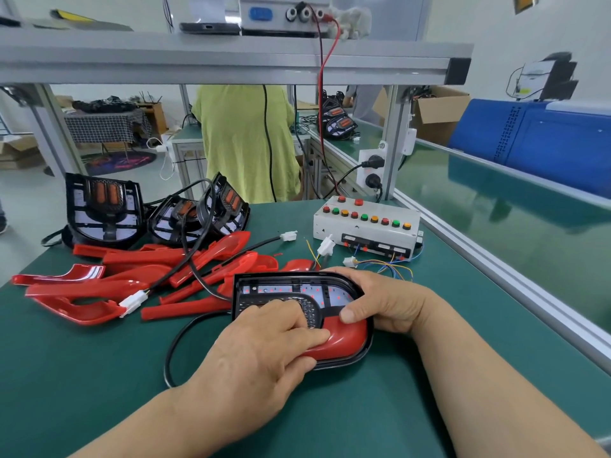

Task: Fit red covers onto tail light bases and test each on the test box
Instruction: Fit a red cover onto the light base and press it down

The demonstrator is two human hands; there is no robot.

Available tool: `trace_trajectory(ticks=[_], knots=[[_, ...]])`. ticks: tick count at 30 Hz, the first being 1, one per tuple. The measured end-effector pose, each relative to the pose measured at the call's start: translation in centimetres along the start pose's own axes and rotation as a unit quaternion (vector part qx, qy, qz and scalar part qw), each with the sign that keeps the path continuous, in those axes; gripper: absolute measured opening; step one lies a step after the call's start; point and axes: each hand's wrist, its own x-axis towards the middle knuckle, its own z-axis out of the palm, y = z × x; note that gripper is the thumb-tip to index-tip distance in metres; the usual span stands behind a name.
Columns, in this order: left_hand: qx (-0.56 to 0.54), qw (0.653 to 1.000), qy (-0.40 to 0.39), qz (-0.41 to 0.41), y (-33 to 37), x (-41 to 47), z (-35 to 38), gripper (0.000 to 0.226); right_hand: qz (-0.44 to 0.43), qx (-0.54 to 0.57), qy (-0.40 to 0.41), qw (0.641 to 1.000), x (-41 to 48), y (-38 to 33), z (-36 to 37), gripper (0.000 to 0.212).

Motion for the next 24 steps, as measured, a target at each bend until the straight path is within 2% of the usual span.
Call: trace_trajectory(ticks=[4,9,13,17,21,24], knots=[[0.006,1.000,0.005,0.013,-0.5,-0.1,0.3,0.032,0.003,-0.025,0.019,1.000,0.0,0.2,-0.1,0.100],[-0.006,1.000,0.013,0.022,-1.0,-0.1,0.4,0.032,-0.006,-0.040,0.057,0.998,0.0,0.6,-0.3,0.068],[-0.005,1.000,0.016,0.019,-1.1,-0.2,0.5,0.032,-0.008,-0.052,0.060,0.997,-0.1,0.5,-0.2,0.070],[-0.010,1.000,0.014,0.015,-1.0,-0.2,0.5,0.031,-0.005,-0.066,0.053,0.996,-0.2,0.4,-0.3,0.092],[-0.001,1.000,0.014,0.016,-0.8,-0.1,0.2,0.029,-0.008,-0.089,0.063,0.994,-0.3,0.3,-0.1,0.075],[-0.067,0.997,0.008,-0.042,-1.2,-0.1,-0.7,0.045,-0.010,-0.069,0.055,0.996,-0.3,0.5,-0.1,0.077]])
